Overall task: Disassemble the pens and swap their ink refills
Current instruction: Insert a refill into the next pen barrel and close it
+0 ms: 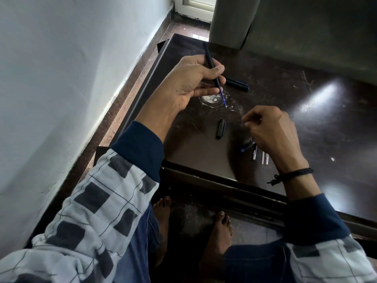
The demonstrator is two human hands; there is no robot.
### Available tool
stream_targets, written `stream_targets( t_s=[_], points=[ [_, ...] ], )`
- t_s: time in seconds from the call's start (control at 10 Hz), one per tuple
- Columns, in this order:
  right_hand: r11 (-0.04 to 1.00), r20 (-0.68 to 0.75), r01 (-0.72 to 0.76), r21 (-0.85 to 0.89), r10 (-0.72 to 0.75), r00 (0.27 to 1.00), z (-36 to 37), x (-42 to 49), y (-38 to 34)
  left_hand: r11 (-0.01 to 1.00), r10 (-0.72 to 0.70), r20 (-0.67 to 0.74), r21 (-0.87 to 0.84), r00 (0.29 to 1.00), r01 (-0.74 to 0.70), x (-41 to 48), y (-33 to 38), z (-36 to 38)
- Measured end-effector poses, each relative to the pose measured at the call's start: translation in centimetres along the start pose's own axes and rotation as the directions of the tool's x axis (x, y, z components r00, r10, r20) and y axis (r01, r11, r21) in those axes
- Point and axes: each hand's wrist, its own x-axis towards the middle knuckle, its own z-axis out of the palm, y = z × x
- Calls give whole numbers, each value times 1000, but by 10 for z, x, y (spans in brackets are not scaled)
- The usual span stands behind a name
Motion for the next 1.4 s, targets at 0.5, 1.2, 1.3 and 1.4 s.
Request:
stream_targets(
  t_s=[0.5, 1.2, 1.3, 1.4],
  points=[
    [971, 438, 207, -117, -137, 889, -11, 4, 5, 1000, -5, -4, -2, 1000, 5, 2, -1, 0],
    [916, 434, 375, -144, -282, 856, 1, 2, 2, 1000, -5, 2, -8, 1000, 5, 4, -4, 0],
    [958, 336, 288, 15, -276, 900, 0, 2, 0, 1000, -8, 4, -11, 1000, 8, 4, -3, 0],
    [942, 178, 141, 304, -201, 963, -7, 1, -4, 1000, -8, 5, -7, 1000, 8, 4, -3, -1]
  ],
)
